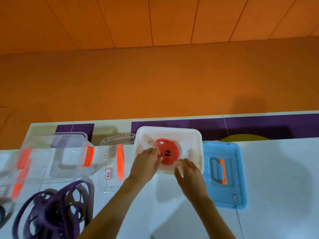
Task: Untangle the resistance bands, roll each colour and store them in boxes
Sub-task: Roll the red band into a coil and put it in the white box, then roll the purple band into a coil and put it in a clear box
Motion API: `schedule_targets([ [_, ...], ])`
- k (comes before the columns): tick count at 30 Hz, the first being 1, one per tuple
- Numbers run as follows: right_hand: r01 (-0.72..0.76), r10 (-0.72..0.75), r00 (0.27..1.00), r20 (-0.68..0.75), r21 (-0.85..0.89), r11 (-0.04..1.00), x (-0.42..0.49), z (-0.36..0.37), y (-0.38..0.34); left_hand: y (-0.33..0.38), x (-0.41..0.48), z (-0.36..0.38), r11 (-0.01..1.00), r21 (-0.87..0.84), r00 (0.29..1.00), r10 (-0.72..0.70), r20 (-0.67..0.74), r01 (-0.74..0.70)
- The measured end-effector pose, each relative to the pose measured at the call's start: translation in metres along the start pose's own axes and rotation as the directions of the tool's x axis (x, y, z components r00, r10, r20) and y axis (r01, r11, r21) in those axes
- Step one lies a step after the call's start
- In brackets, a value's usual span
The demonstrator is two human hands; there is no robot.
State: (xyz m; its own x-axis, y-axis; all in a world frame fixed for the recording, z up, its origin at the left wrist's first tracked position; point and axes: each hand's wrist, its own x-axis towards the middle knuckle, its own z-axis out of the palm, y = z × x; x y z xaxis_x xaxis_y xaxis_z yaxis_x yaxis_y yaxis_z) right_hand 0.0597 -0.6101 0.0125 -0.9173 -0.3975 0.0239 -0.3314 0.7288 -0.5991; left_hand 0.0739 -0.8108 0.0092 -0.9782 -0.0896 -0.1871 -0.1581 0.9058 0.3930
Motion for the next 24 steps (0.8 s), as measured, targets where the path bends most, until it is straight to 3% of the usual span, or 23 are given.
schedule_targets([
  [2,0.062,-0.063,0.997,-0.049,-0.027,0.998,-0.02,0.0,0.002,-0.009,-0.021,-0.007,0.987,0.073,0.989,0.141,0.052,-0.145],
  [4,0.082,-0.085,0.994,-0.063,-0.041,0.996,-0.032,0.002,0.006,-0.017,-0.034,-0.008,0.978,0.056,0.978,0.196,0.076,-0.201],
  [8,0.101,-0.105,0.993,-0.057,-0.069,0.992,-0.042,0.006,0.012,-0.03,-0.051,-0.006,0.985,0.079,0.982,0.141,0.127,-0.151],
  [15,0.11,-0.115,0.993,-0.04,-0.114,0.987,-0.049,-0.005,0.013,-0.017,-0.072,0.0,0.982,0.115,0.985,0.14,0.098,-0.151],
  [24,0.128,-0.131,0.991,-0.029,-0.078,0.989,-0.069,-0.017,-0.003,-0.013,-0.117,-0.009,0.99,0.098,0.994,0.102,-0.026,-0.099],
])
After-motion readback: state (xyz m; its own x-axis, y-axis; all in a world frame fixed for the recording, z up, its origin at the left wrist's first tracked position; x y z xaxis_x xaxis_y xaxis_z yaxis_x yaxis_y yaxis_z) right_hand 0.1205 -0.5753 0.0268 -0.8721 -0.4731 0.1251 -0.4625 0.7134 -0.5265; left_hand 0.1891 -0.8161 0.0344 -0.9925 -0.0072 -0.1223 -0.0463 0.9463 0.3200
